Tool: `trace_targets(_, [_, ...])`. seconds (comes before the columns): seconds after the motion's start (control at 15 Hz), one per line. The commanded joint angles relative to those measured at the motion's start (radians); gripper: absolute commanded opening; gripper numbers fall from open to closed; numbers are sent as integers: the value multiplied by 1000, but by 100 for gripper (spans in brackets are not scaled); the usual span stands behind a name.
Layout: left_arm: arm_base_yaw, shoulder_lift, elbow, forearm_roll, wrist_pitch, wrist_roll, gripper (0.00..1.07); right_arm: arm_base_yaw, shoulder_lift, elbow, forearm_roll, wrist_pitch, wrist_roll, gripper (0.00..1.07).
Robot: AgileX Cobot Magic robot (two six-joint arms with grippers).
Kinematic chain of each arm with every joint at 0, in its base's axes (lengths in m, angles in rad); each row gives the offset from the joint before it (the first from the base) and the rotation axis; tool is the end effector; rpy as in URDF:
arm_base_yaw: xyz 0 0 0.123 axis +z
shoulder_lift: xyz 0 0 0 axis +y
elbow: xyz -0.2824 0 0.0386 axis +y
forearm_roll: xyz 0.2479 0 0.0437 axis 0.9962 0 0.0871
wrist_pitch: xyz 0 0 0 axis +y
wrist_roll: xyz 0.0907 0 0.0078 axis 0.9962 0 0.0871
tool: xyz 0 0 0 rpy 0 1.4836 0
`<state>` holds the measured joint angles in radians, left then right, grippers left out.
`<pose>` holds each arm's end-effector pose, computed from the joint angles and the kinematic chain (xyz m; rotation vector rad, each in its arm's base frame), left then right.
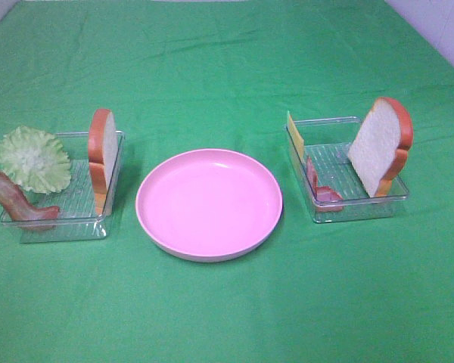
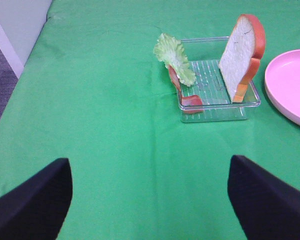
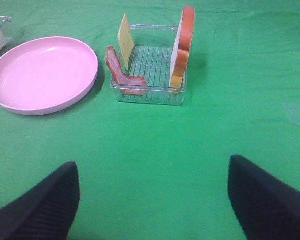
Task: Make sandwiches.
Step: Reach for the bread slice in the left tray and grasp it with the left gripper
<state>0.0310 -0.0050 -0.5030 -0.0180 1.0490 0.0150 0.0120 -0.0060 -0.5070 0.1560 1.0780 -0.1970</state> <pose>-0.0054 -0.0016 0.2789 -0.0154 2.0244 0.0076 -0.0080 0.0124 0.2785 -0.2227 2.0272 0.0709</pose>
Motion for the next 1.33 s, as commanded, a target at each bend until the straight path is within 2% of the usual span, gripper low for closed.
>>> trace_targets(0.07, [4,-19,3,-7,-10,-5,80,-1,-14,2,1,-8,-1,77])
trace_targets(1.33, [4,-19,3,-7,-10,-5,80,-1,-14,2,1,-8,-1,77])
